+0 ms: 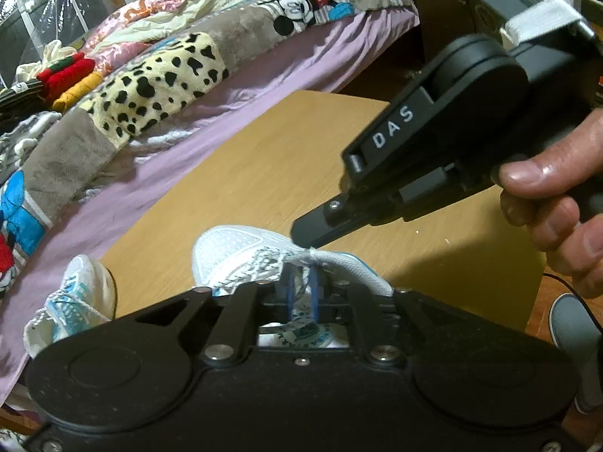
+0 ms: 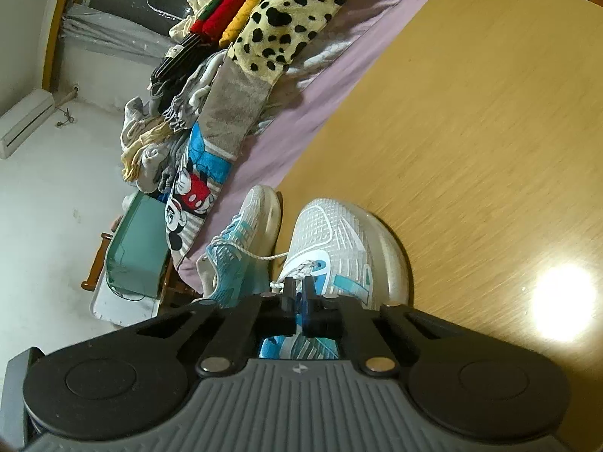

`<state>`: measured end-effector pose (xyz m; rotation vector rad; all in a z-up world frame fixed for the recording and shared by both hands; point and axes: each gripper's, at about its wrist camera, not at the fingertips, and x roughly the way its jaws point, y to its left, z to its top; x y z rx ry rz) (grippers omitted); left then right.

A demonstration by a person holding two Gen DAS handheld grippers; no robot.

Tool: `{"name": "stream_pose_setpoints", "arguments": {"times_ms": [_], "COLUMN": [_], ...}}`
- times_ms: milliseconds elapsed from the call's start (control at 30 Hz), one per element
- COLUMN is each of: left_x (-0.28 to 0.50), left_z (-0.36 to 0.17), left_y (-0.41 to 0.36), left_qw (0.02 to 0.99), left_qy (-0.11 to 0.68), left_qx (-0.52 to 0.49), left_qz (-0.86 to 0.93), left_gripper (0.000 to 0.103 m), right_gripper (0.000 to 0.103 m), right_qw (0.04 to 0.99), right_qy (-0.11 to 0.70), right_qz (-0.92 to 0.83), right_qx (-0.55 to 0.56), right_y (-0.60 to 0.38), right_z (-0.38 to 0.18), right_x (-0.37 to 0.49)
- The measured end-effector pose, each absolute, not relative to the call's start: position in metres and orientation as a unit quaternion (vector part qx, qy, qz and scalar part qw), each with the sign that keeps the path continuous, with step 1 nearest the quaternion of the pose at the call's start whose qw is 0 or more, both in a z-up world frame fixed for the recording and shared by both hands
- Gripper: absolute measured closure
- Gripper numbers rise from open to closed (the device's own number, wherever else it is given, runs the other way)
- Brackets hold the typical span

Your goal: Lace up shoes with both hands

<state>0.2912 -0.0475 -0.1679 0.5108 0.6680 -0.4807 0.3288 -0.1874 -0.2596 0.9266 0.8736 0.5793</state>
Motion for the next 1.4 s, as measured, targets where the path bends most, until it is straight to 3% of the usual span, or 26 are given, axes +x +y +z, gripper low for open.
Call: {"name": "stream_pose_setpoints", "arguments": {"times_ms": [33,200,600,1400], "left_x": [0.29,0.292,0.309,0.313], "left_z": [-0.165,-0.152,-0.152,-0.159], "left_y": [-0.044,-0.021,0.037,0.037], "left_qw": [0.888,0.913,0.938,0.937], "left_qy": [0.319,0.311,0.336,0.343], "left_qx": [0.24,0.17,0.031,0.027], "left_qz": [-0.23,-0.202,-0.073,-0.059], "left_gripper": [0.079,0.072,0.071,0.07], "right_gripper": [0.099,0.099,0.099,0.099], "right_qw": [0.766,0.769,0.783,0.814], "right_qy": [0.401,0.397,0.372,0.3], "right_qz": [0.266,0.263,0.241,0.151], "right_qx": [0.427,0.428,0.437,0.475], "right_y": [-0.189,-0.196,-0.221,-0.325], "right_z": [-0.259,-0.257,-0.248,-0.235], "right_x": [0.329,0.327,0.326,0.328]}}
